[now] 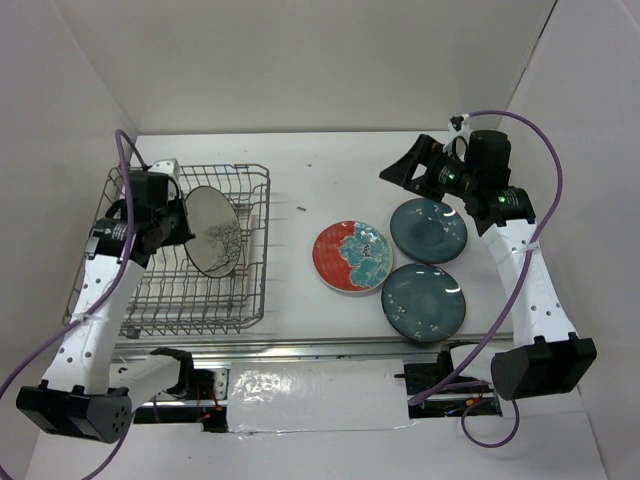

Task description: Load the plates into the dish rack

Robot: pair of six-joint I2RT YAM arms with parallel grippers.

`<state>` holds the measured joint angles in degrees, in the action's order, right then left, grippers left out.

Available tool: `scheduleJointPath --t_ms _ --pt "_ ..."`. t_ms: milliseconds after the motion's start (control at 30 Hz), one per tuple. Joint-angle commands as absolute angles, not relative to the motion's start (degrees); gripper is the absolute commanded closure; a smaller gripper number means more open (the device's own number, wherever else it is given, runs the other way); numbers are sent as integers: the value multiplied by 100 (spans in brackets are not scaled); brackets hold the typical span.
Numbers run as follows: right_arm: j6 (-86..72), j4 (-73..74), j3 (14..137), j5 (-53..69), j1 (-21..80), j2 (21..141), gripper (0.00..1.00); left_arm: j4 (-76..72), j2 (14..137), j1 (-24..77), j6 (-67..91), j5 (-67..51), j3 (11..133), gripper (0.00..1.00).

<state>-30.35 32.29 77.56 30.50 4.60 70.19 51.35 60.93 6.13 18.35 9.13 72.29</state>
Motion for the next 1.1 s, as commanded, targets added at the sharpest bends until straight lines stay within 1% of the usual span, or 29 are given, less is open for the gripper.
scheduleJointPath --t_ms 0,167,333,533,567,767,1067 --pt "-2953 3357 7752 2944 466 6996 6 4386 5862 790 2021 1063 7330 100" --pt "-2979 3357 7717 2900 457 6970 6 4386 5950 1028 2057 1414 7347 100" --pt "-2979 3357 7655 2856 466 6926 6 4518 6099 1371 1960 2065 7488 100" --pt "-3006 3331 7603 2848 457 6917 6 4597 6152 1643 2100 2179 7445 100" --pt "-3015 3322 7585 2856 466 6917 6 4675 6170 1704 2309 2241 7444 100" --pt "-2997 3331 7550 2839 466 6891 6 4623 6161 1793 2601 2092 7374 100" --pt "-2936 3358 7488 2803 466 6890 6 4764 6433 1951 2707 2540 7409 100"
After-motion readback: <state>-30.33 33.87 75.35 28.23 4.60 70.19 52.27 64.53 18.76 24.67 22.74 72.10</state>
